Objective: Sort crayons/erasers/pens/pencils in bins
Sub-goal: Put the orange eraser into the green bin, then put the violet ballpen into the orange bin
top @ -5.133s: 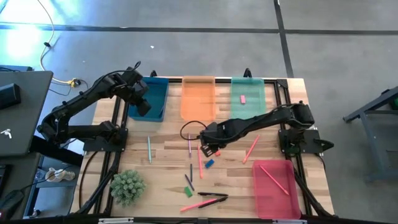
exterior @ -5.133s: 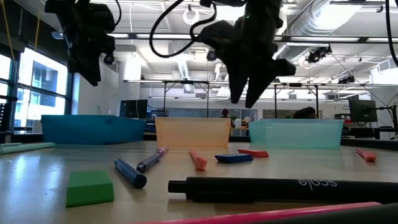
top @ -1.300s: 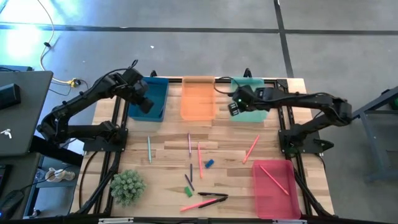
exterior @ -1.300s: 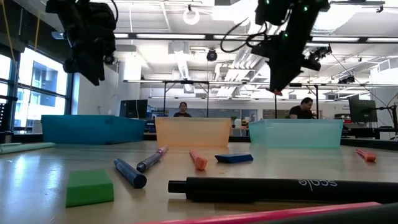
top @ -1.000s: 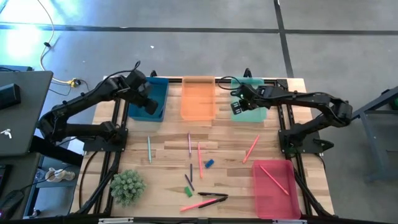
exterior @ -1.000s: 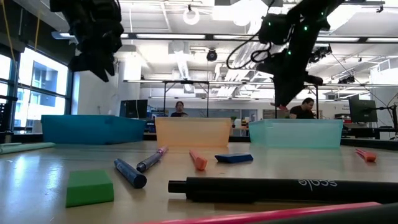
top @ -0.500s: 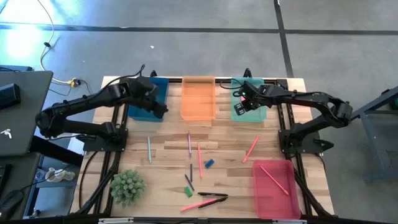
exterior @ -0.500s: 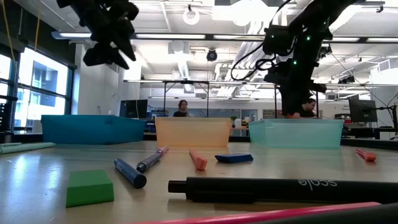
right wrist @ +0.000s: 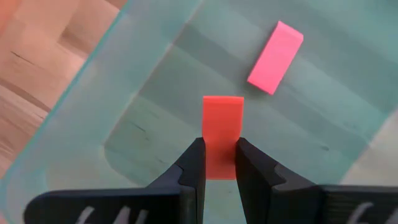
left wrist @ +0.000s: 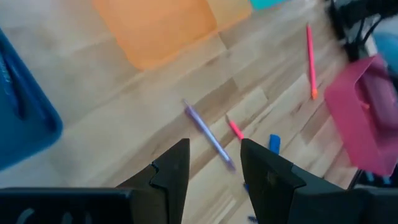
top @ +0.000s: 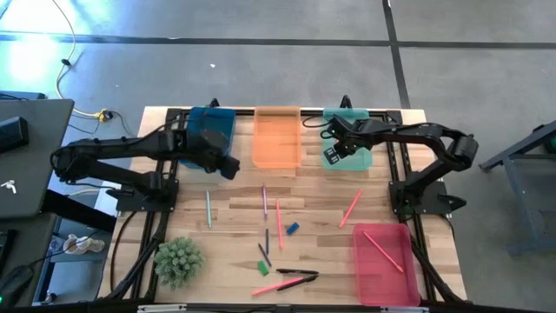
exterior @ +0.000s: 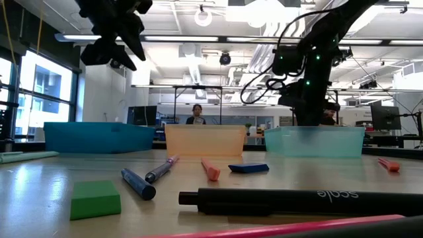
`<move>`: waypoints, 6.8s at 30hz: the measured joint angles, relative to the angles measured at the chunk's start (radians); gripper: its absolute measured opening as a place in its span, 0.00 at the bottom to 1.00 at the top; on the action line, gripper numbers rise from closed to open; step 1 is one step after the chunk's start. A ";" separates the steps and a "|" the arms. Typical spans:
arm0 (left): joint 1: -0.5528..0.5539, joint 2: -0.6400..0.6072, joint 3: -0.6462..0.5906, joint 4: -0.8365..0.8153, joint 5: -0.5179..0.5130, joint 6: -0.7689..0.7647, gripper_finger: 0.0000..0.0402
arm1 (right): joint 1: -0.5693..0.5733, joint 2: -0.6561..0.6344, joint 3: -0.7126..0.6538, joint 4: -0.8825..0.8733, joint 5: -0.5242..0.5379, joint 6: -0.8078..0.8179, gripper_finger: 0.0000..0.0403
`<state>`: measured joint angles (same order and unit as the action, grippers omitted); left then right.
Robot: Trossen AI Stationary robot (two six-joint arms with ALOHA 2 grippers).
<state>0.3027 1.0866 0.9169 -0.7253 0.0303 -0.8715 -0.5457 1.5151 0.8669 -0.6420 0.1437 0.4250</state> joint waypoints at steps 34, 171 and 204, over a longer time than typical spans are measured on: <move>-0.148 0.305 0.001 0.347 0.002 -0.232 0.33 | -0.043 -0.148 0.002 -0.019 -0.035 -0.080 0.40; 0.004 0.494 0.249 0.346 -0.254 -0.037 0.13 | -0.096 -0.247 0.002 0.026 -0.034 -0.165 0.40; 0.320 0.767 0.249 0.550 -0.084 0.266 0.14 | -0.095 -0.247 0.002 0.104 -0.033 0.022 0.40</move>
<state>0.6224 1.8534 1.1664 -0.1750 -0.0537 -0.6059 -0.6411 1.2682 0.8688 -0.5377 0.1108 0.4469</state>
